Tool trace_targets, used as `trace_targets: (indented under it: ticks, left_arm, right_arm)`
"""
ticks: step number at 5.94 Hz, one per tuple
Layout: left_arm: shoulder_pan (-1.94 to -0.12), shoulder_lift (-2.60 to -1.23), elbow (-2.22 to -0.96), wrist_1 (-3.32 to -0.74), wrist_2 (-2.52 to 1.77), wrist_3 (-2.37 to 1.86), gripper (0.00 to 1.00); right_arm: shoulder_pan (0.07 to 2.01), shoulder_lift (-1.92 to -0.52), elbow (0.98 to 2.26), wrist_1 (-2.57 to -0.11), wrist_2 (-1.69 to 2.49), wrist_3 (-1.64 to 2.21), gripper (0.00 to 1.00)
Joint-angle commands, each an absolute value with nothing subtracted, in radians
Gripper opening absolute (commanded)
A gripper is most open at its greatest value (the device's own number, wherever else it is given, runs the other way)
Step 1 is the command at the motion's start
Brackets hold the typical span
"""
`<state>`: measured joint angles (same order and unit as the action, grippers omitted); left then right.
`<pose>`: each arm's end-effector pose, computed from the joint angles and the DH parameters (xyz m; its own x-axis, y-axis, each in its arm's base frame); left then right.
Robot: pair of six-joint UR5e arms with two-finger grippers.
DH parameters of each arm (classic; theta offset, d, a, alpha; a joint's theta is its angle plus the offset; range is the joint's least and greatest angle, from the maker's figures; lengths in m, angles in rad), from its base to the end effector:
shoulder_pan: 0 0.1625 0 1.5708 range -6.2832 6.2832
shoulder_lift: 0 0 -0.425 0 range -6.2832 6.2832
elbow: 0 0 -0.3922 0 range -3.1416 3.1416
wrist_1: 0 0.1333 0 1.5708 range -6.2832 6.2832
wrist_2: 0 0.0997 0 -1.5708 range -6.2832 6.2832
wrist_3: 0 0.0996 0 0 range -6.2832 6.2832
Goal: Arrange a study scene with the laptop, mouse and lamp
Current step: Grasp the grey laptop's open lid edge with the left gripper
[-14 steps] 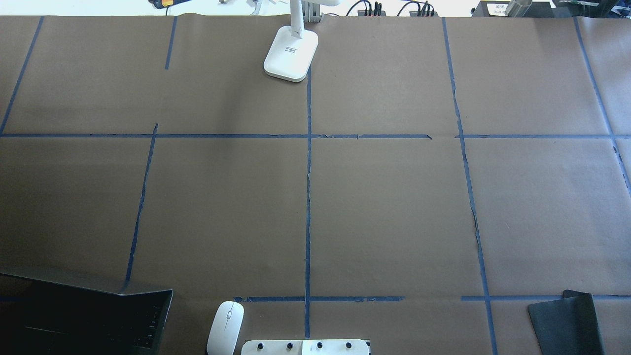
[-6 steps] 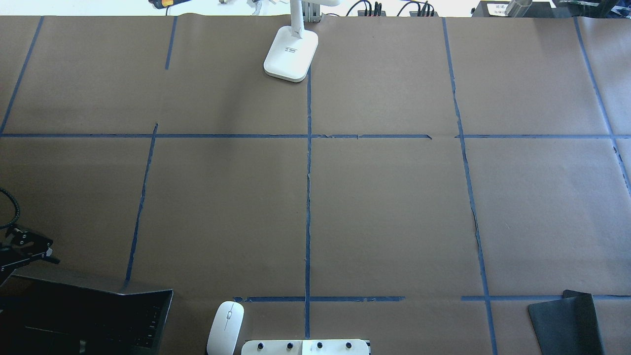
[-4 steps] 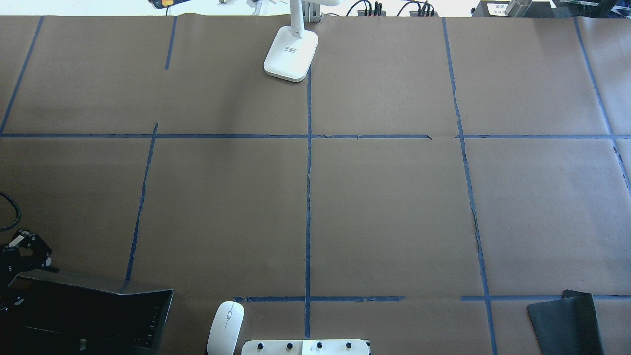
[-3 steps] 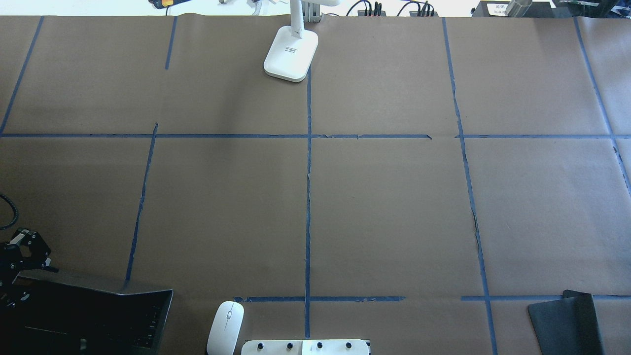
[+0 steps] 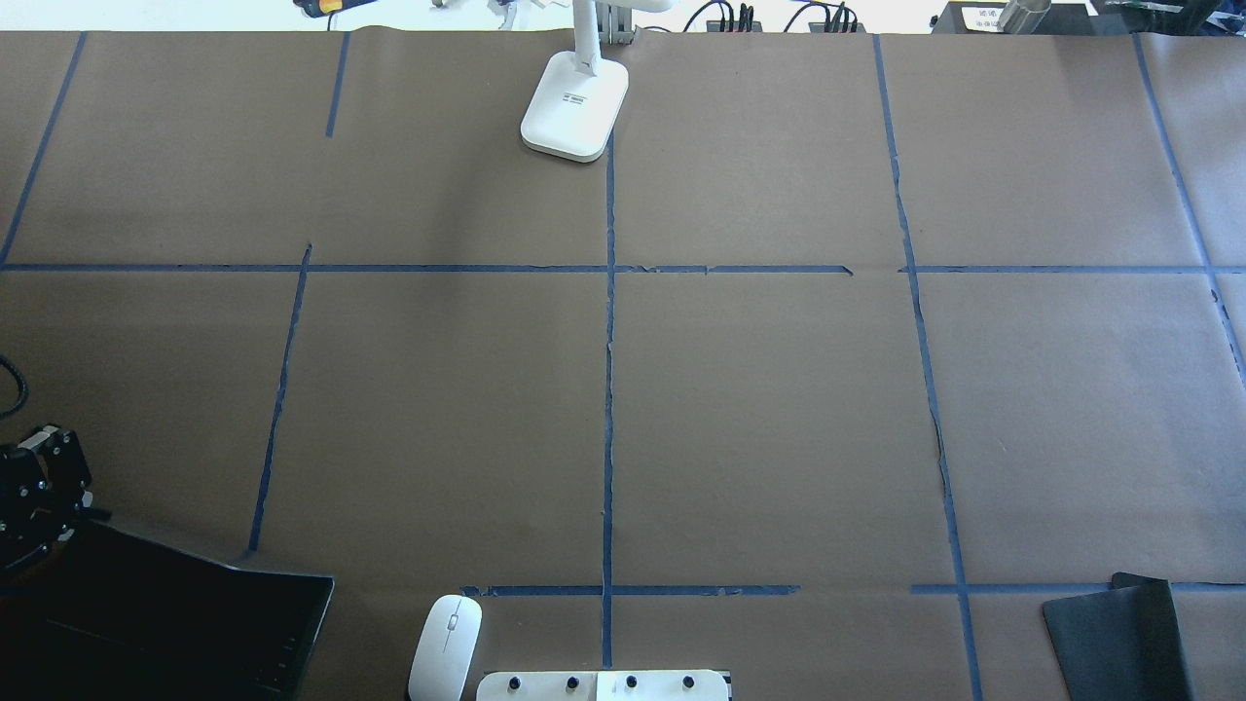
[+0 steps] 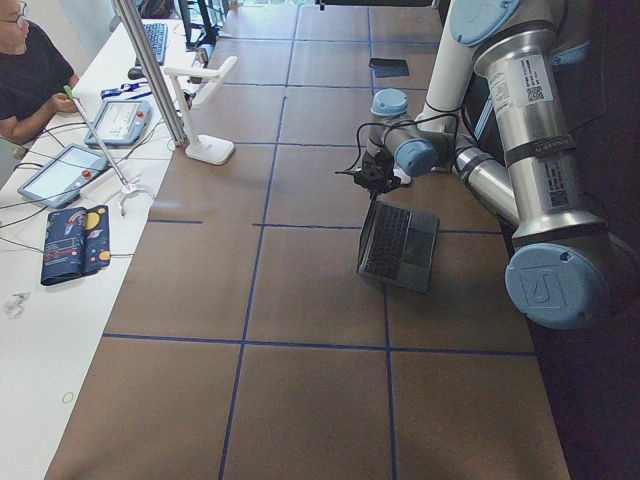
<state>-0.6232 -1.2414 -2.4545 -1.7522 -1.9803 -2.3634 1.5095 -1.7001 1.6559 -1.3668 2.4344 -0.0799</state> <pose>0.2143 -0.2694 0.3590 0.1958 -0.9453 -0.2609 0.6522 0.3242 -0.6852 0.0302 -0.4484 0.6493 0.6342 -0.2387 0.7354 0.1115 0.9694 0.2185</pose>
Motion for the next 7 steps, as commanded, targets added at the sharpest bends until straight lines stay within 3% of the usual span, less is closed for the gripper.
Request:
trace_targets:
  ticks: [1, 3, 7]
  left_arm:
    - [-0.720, -1.431, -2.433, -1.552, -1.988, -2.193, 0.00]
    - [-0.801, -1.802, -2.305, -1.265, -1.990, -2.116, 0.00]
    - [-0.813, -2.242, -1.931, -1.282, -1.988, -2.140, 0.00]
  right_arm:
    - [1.509, -1.700, 1.655, -1.367, 2.434, -0.080, 1.00]
    - [1.506, -1.698, 1.655, -1.367, 2.433, -0.081, 1.00]
    - [1.506, -1.698, 1.651, -1.367, 2.433, -0.083, 1.00]
